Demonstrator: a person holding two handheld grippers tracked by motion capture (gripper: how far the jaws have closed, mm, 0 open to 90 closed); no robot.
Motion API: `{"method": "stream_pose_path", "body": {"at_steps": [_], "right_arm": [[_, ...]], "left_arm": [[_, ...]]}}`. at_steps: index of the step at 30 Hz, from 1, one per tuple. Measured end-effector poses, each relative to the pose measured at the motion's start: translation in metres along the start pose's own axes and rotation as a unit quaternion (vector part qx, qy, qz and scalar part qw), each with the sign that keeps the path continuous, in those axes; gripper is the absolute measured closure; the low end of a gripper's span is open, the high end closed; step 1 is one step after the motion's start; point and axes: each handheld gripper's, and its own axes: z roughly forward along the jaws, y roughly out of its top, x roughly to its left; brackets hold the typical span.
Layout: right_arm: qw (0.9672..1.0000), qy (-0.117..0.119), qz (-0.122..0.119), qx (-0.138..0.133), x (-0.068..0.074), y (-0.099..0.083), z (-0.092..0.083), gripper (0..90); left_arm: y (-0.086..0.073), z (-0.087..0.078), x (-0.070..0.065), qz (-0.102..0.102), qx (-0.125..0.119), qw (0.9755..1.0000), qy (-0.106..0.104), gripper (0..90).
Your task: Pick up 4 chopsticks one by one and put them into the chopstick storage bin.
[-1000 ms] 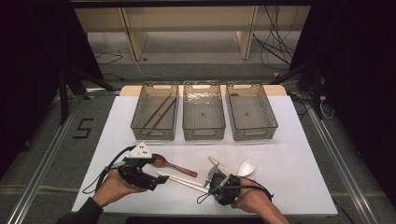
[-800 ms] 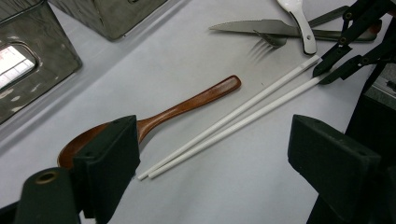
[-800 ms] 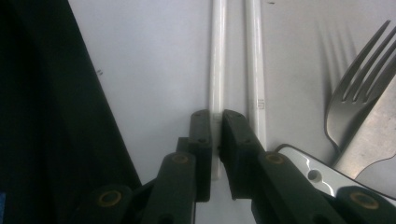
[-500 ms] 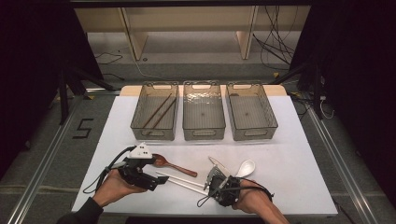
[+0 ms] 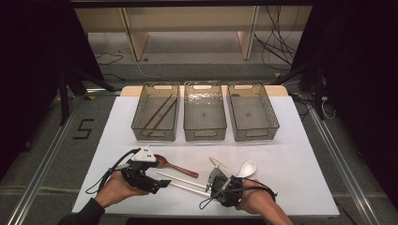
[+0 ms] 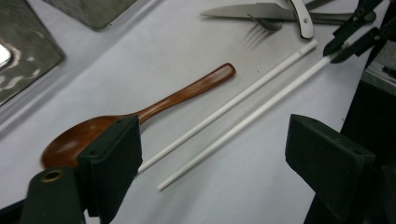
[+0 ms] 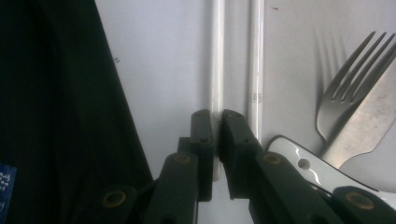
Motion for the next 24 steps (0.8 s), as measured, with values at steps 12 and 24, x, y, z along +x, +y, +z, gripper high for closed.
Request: {"method": "stream_pose_path", "body": {"at_steps": [12, 24], "right_arm": [[0.9997, -0.018, -0.019, -0.006, 0.004, 0.003, -0.014, 84.2], [0.9991, -0.021, -0.036, -0.004, 0.007, 0.006, -0.021, 84.2]], "left_arm": [[0.004, 0.045, -0.023, 0.079, 0.063, 0.994, -0.041, 32.7], [0.009, 0.066, -0.03, 0.128, 0.099, 0.9856, -0.048, 45.8]]}}
